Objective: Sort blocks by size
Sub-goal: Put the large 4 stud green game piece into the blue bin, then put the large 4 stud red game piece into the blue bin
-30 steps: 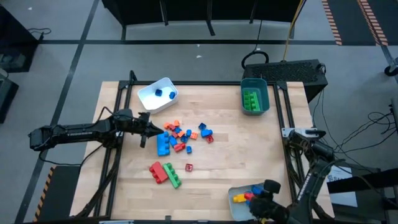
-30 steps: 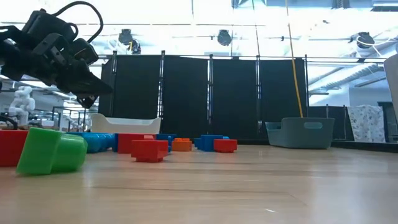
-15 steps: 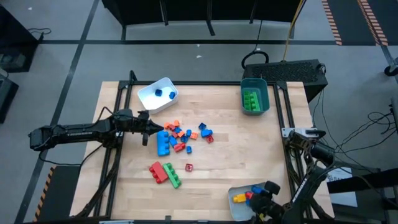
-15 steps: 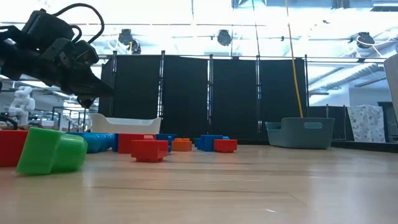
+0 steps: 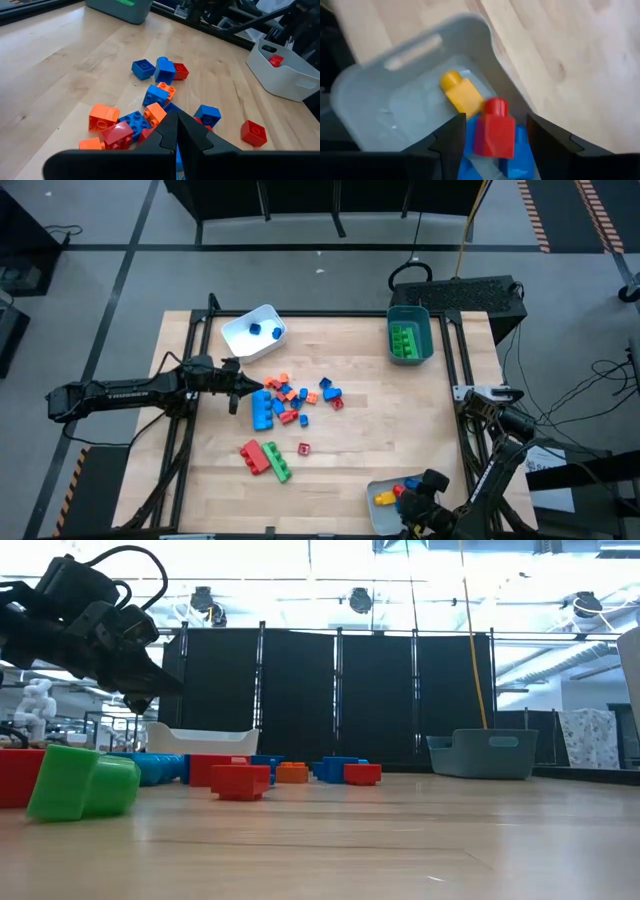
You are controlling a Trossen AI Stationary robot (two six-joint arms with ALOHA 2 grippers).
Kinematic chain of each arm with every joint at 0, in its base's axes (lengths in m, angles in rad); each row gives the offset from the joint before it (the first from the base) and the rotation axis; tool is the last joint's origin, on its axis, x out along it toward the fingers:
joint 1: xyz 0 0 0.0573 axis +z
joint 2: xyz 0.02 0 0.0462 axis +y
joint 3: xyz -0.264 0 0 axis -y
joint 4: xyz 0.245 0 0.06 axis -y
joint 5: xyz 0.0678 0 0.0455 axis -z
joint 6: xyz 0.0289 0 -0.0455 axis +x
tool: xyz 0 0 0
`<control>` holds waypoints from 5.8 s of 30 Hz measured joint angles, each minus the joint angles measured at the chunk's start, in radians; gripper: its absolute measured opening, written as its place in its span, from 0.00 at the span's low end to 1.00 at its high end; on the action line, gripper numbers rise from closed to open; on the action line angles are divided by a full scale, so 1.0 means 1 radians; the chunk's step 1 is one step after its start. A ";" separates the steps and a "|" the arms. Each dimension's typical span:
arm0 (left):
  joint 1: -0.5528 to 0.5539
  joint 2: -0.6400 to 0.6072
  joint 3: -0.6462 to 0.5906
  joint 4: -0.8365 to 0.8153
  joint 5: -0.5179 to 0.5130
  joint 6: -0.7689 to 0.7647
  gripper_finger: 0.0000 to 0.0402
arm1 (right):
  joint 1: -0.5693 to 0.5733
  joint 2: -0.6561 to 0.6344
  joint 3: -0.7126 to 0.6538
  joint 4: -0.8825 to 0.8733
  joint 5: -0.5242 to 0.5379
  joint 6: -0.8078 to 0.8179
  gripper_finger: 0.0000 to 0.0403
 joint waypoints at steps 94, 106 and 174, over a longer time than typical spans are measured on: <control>0.000 0.000 0.000 -0.034 0.051 0.055 0.03 | -0.638 0.229 0.190 0.865 0.387 -1.060 0.28; 0.000 0.000 0.000 -0.030 0.039 0.083 0.03 | -0.704 -0.142 -0.066 -0.169 0.565 -0.260 0.28; 0.000 0.000 0.000 -0.035 -0.008 0.080 0.03 | -1.014 -0.488 -0.816 1.511 -0.215 -0.846 0.64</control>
